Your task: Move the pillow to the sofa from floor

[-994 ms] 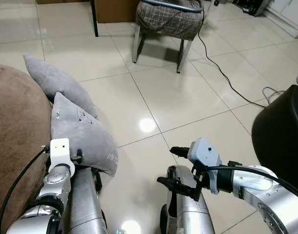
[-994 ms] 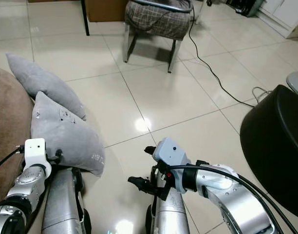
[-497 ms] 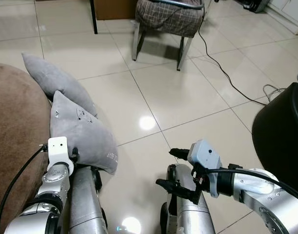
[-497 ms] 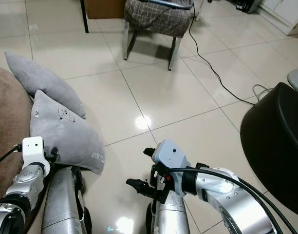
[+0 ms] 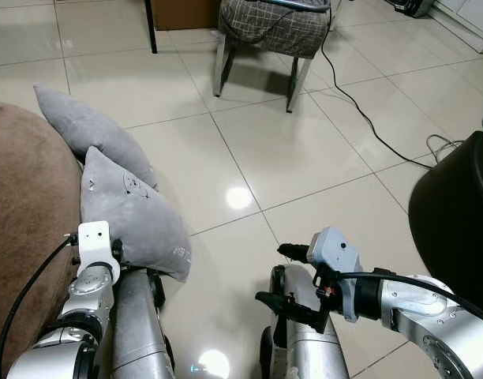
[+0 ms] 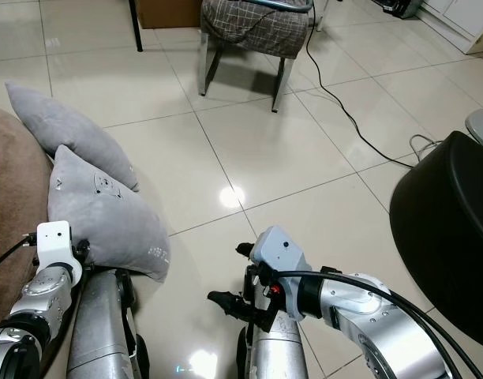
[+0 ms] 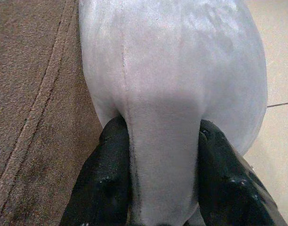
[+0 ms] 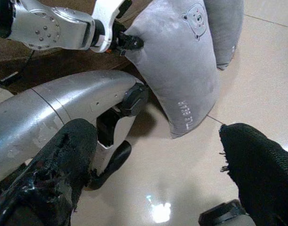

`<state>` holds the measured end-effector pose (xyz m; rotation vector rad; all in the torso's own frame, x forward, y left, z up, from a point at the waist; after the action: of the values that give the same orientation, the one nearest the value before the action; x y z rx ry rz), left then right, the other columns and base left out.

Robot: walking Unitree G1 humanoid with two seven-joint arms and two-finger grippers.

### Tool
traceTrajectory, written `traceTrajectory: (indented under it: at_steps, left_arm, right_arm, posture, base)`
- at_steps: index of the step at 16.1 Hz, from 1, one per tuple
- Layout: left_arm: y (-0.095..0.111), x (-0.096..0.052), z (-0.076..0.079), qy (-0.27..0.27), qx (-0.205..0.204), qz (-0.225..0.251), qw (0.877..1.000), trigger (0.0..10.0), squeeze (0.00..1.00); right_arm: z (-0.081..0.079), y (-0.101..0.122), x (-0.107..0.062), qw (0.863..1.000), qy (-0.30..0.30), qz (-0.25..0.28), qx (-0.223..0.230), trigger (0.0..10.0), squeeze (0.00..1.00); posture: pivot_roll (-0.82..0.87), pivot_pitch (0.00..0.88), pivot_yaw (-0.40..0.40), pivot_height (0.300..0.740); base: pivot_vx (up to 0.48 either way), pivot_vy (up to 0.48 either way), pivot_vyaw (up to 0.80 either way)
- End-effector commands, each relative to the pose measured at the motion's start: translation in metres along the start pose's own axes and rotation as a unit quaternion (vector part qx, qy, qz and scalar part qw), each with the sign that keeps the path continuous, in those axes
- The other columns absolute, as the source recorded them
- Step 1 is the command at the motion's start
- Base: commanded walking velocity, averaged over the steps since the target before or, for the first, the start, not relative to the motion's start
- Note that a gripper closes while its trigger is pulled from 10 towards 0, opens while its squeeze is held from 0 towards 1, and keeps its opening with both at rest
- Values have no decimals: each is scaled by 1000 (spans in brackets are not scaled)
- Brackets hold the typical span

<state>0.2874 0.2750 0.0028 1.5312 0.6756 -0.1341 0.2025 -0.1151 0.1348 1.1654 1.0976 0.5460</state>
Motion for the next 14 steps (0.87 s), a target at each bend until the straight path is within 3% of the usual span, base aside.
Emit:
traceTrajectory:
  at_steps: [1, 11, 14]
  left_arm:
    - [-8, -2, 2, -4, -4, -17, 1000, 0, 0]
    - [-10, -2, 10, -16, -9, -21, 1000, 0, 0]
    - [-10, -2, 17, -23, -11, -22, 999, 0, 0]
  right_arm:
    - [-1, 5, -4, 1000, -1, 0, -10, 10000, 0]
    - [2, 1, -1, 1000, 7, -1, -15, 10000, 0]
    - [11, -5, 3, 1000, -7, -8, -20, 10000, 0]
  posture:
    - [-214, 164, -125, 521]
    - [-200, 106, -105, 521]
    - [-190, 68, -92, 521]
  base:
    - [0, 0, 0]
    - [0, 0, 0]
    - [0, 0, 0]
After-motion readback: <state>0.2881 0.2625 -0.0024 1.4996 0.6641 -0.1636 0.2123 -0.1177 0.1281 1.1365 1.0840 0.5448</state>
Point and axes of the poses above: a point about 5 cm out from each wrist's last joint towards the gripper, its own x axis pointing out of the wrist towards the gripper, its own y axis along the axis of the wrist's last joint, z = x × y, the point moved 1 cm from there along x, pointing out of the wrist towards the gripper, and after that the axes turned 3 degrees about -x, right-handed, at the moved point
